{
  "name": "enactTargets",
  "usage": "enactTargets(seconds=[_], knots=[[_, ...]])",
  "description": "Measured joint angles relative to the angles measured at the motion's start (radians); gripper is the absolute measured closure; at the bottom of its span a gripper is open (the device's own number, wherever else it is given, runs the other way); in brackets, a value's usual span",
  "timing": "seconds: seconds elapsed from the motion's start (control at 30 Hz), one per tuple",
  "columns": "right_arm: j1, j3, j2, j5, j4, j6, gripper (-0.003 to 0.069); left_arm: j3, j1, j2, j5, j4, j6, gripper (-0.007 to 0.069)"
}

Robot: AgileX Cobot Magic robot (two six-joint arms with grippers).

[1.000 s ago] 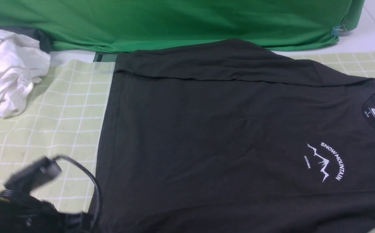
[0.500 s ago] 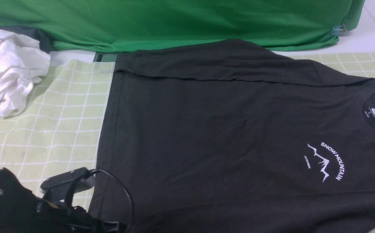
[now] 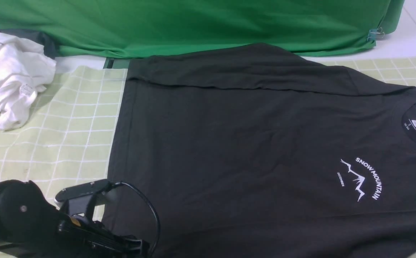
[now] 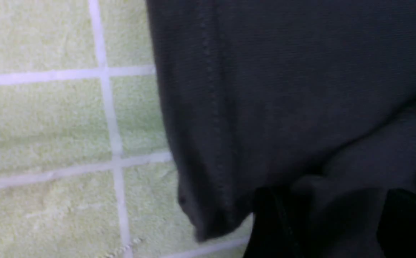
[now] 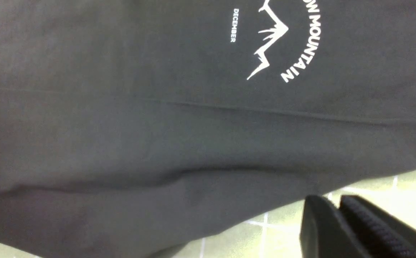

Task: Fold a long-sleeved shirt over a green coffee tablecloth.
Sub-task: 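Grasp the left edge of the dark T-shirt lying flat on the table, then fold the left side of the black T-shirt inward over its body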

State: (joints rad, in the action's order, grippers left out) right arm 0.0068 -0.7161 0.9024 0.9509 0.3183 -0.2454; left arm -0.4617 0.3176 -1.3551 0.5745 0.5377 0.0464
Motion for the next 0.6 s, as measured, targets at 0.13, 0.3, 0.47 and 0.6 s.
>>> enactTargets(seconds=[0.13, 0.3, 0.47, 0.6], knots=[[0.0, 0.0, 0.0, -0.007, 0.0, -0.003, 0.0576, -0.014, 0.0, -0.026, 0.001, 0.006, -0.002, 0.0256], [0.0, 0.0, 0.0, -0.011, 0.0, -0.003, 0.0565, -0.047, 0.0, -0.022, 0.042, 0.016, -0.002, 0.034], [0.0, 0.0, 0.0, -0.011, 0.0, -0.008, 0.0557, -0.067, 0.0, -0.004, 0.055, 0.026, -0.002, 0.0425], [0.0, 0.0, 0.0, -0.011, 0.0, -0.013, 0.0554, -0.067, 0.0, -0.005, 0.054, 0.026, -0.002, 0.0465]])
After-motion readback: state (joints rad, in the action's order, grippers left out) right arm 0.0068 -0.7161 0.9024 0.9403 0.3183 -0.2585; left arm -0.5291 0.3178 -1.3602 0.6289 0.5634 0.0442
